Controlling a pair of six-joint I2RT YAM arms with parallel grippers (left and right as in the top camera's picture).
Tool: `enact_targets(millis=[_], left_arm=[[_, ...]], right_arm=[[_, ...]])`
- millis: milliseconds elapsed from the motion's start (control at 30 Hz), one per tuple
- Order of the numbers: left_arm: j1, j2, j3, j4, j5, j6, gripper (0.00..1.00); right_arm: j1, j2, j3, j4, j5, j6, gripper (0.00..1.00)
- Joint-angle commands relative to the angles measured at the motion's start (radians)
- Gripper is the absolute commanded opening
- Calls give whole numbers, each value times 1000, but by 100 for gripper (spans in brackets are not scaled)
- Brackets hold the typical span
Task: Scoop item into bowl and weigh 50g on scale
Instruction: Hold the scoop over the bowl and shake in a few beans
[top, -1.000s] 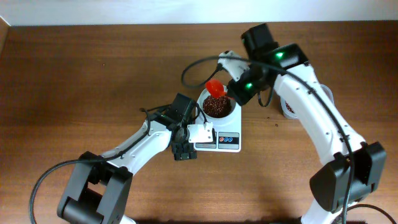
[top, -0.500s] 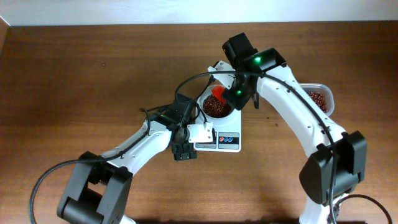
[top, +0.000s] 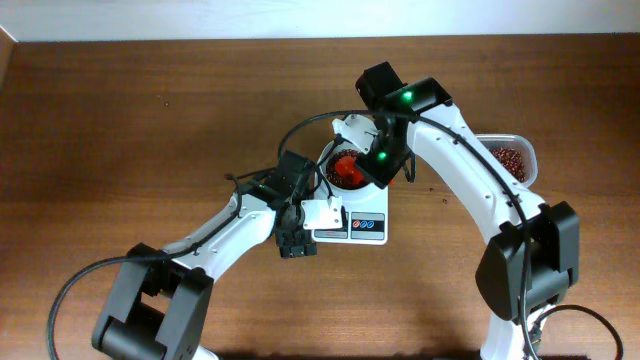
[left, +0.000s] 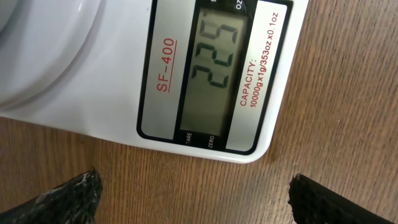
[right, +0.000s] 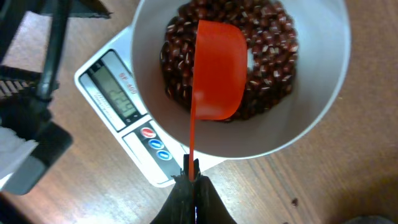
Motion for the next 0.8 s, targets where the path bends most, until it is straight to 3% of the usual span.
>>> enact_targets(millis=[0, 200, 367, 767], left_arm=[[0, -14, -7, -1, 21, -13, 99], [0, -14, -7, -1, 21, -13, 99], [0, -14, -7, -1, 21, -13, 99], [0, -14, -7, -1, 21, -13, 99]], right_arm=[[8, 13, -6, -13, -76, -9, 4], [-35, 13, -6, -36, -220, 28, 4], [-156, 13, -6, -37, -505, 27, 4], [-286, 13, -5, -37, -612, 27, 4]])
